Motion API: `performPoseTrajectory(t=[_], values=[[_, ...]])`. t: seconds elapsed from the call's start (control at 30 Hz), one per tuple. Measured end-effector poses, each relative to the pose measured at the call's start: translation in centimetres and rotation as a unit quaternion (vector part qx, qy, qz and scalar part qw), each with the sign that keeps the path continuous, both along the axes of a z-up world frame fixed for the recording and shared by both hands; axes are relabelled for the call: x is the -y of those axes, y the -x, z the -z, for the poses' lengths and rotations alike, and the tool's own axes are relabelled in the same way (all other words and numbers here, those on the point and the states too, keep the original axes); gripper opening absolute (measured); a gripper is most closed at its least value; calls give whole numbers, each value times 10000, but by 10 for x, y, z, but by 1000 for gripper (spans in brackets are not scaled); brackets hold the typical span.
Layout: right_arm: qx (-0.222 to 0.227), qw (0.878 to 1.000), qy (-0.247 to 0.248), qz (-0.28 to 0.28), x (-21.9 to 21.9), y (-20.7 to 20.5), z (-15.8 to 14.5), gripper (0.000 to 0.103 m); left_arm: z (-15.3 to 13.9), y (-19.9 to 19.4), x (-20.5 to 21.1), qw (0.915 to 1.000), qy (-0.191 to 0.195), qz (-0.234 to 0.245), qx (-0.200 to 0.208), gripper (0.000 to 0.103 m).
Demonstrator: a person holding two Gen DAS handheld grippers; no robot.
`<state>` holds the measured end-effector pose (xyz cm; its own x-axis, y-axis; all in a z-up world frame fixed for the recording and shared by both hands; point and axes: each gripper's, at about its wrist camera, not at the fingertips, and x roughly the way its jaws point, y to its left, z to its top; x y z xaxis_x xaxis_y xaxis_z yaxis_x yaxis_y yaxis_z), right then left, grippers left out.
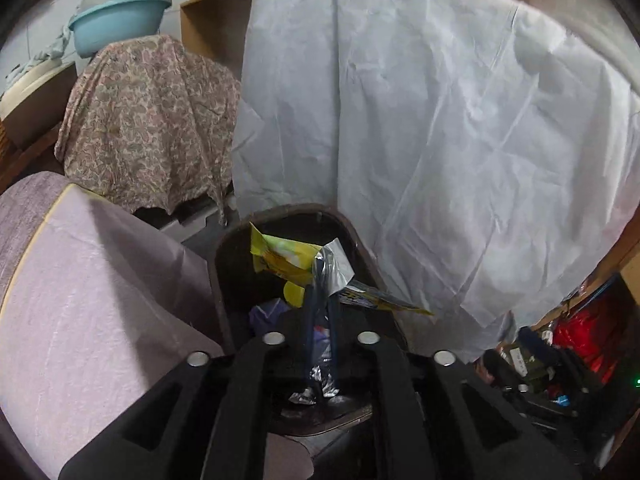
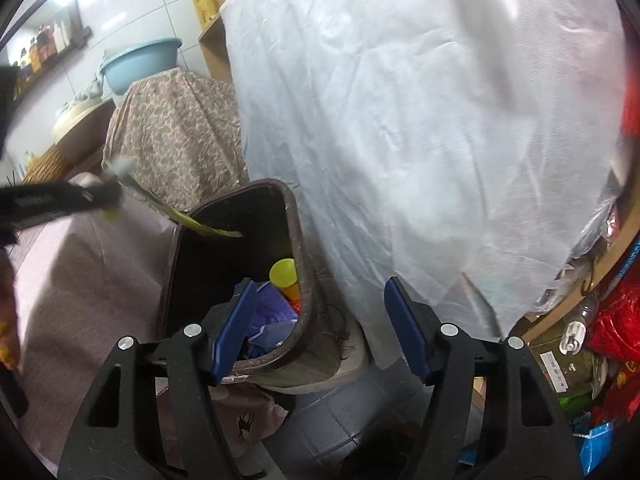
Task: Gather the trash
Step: 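Move both open tools back from the bin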
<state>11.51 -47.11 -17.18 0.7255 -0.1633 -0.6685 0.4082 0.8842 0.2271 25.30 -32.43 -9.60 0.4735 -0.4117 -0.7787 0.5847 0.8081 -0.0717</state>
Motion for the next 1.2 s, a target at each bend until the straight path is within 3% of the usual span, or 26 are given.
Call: performPoseTrajectory(t=[0.03, 0.07, 0.1, 0.3, 0.57, 0.67, 0.87, 1.0, 1.2], values=[[32, 10000, -31, 30, 2, 2, -1, 67, 2, 0, 2, 10000, -59, -17, 16, 29], [55, 10000, -43, 67, 4, 4, -3, 67, 4, 0, 3, 9999, -103, -47, 62, 48], [72, 9999, -57, 94, 5, 6, -4, 67, 4, 1, 2, 9998, -121, -95, 135, 58], [190, 9997, -80, 130, 6, 15, -10, 67, 0, 7, -3, 9998, -47, -137, 152, 62], [224, 9996, 145, 82, -5, 19, -23, 68, -34, 38, -36, 9973, 211, -77, 695, 75], [311, 9991, 271, 15, -19, 21, -34, 77, -52, 54, -59, 9951, 363, -68, 920, 80], [691, 9950, 538, -477, -69, 24, -72, 90, -84, 94, -129, 9840, 686, -517, 1563, 96], [1092, 9861, 819, -950, -113, 33, -100, 97, -94, 122, -182, 9743, 827, -965, 1859, 97], [1621, 9701, 1026, -1485, -176, 55, -130, 97, -102, 163, -247, 9531, 929, -1717, 2314, 97]])
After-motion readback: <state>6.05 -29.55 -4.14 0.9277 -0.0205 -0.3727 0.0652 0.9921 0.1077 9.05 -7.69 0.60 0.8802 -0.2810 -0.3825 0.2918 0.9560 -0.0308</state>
